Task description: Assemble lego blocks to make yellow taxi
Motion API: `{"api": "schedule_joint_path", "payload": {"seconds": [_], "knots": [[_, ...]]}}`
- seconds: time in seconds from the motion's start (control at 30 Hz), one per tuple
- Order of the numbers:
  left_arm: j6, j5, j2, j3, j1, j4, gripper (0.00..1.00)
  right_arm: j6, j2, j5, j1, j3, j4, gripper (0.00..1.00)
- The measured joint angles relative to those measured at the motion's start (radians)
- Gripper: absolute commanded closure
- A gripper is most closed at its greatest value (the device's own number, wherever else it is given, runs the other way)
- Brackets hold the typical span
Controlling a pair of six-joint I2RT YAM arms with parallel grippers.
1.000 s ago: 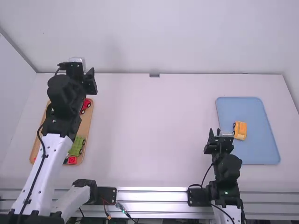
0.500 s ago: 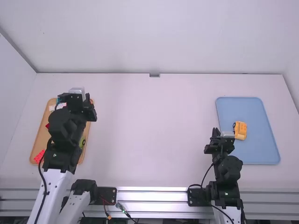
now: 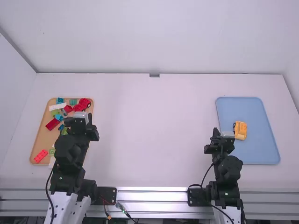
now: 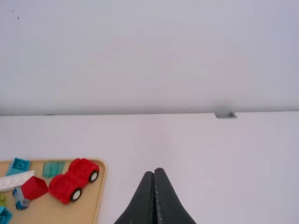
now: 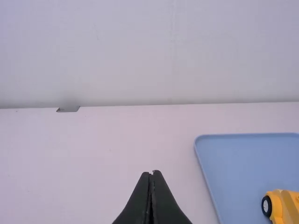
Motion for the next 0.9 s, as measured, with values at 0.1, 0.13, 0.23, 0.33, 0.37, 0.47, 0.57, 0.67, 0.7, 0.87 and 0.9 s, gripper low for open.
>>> {"api": "schedule_joint_path", "payload": {"seconds": [0.1, 0.13, 0.23, 0.33, 0.37, 0.47, 0.57, 0.67, 0.7, 0.87, 0.9], "knots": [[0.000, 0.000, -0.044, -0.045, 0.000, 0.000, 1.00, -0.002, 0.000, 0.001, 0.000, 0.000, 0.000, 1.00], [0.000, 0.000, -0.065, -0.067, 0.000, 0.000, 1.00, -0.001, 0.000, 0.002, 0.000, 0.000, 0.000, 1.00], [0.000, 0.000, -0.109, -0.113, 0.000, -0.001, 1.00, 0.001, 0.000, 0.002, 0.000, 0.000, 0.000, 1.00], [0.000, 0.000, -0.158, -0.158, 0.000, 0.000, 1.00, -0.001, 0.000, 0.001, 0.000, 0.000, 0.000, 1.00], [0.000, 0.000, -0.174, -0.175, 0.000, 0.000, 1.00, 0.001, 0.000, 0.002, 0.000, 0.000, 0.000, 1.00], [0.000, 0.000, -0.214, -0.213, 0.000, -0.001, 1.00, 0.002, 0.000, 0.002, 0.000, 0.000, 0.000, 1.00], [0.000, 0.000, -0.249, -0.249, 0.000, 0.000, 1.00, 0.001, 0.000, 0.001, 0.000, 0.000, 0.000, 1.00], [0.000, 0.000, -0.287, -0.287, 0.000, 0.000, 1.00, 0.000, 0.000, 0.002, 0.000, 0.000, 0.000, 1.00], [0.000, 0.000, -0.299, -0.300, 0.000, 0.000, 1.00, -0.002, 0.000, 0.002, 0.000, 0.000, 0.000, 1.00], [0.000, 0.000, -0.353, -0.351, 0.000, 0.002, 1.00, -0.002, 0.000, 0.001, 0.000, 0.000, 0.000, 1.00], [0.000, 0.000, -0.357, -0.351, 0.000, 0.004, 1.00, -0.001, 0.000, 0.002, 0.000, 0.000, 0.000, 1.00]]}}
